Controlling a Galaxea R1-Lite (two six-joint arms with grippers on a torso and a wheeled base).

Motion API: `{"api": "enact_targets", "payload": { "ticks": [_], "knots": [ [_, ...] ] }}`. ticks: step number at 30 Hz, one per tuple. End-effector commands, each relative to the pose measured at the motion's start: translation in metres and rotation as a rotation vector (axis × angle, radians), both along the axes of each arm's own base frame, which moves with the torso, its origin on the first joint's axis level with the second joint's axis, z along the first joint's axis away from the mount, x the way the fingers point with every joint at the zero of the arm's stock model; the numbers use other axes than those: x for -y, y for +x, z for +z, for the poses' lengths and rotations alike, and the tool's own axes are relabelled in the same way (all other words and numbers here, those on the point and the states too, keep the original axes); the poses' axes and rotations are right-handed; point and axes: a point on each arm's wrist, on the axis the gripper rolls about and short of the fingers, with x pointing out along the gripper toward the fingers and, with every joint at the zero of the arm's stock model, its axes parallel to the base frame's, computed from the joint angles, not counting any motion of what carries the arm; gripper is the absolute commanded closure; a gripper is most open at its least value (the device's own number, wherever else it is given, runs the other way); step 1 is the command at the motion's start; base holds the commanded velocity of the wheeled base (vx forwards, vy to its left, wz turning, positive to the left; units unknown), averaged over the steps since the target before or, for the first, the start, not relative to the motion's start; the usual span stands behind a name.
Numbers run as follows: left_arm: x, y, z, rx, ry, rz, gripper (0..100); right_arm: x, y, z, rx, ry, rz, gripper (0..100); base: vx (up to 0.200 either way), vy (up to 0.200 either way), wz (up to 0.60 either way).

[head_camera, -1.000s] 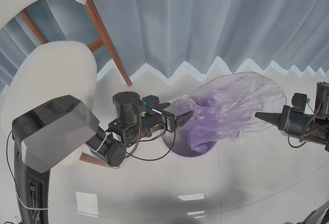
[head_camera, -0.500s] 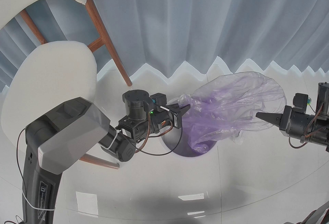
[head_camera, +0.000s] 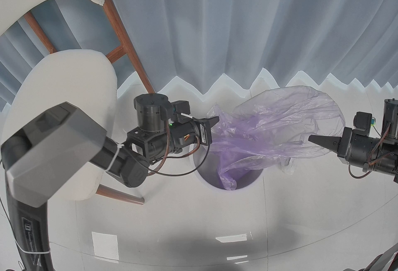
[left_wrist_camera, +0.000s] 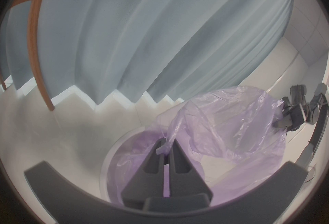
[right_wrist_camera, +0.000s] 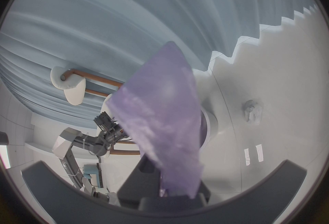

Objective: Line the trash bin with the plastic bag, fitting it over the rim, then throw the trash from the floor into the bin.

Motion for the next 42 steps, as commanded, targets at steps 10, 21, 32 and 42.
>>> {"api": "enact_targets", "payload": {
  "ticks": [10,21,32,42],
  "knots": [
    [-0.049,-0.084,0.041,-0.305,0.154,0.057,100,-0.013,0.047,-0.040,-0.056,-0.139,0.093,100,0.000,0.000,0.00],
    [-0.049,-0.092,0.015,-0.413,0.177,0.126,100,-0.027,0.088,-0.072,-0.021,-0.144,0.104,100,0.000,0.000,0.00],
    [-0.038,-0.111,-0.004,-0.525,0.263,0.094,100,-0.014,0.078,-0.096,-0.082,-0.195,0.127,100,0.000,0.000,0.00],
    [-0.041,-0.112,-0.040,-0.648,0.373,0.124,100,-0.011,0.083,-0.139,-0.175,-0.222,0.136,100,0.000,0.000,0.00]
  ]
}}
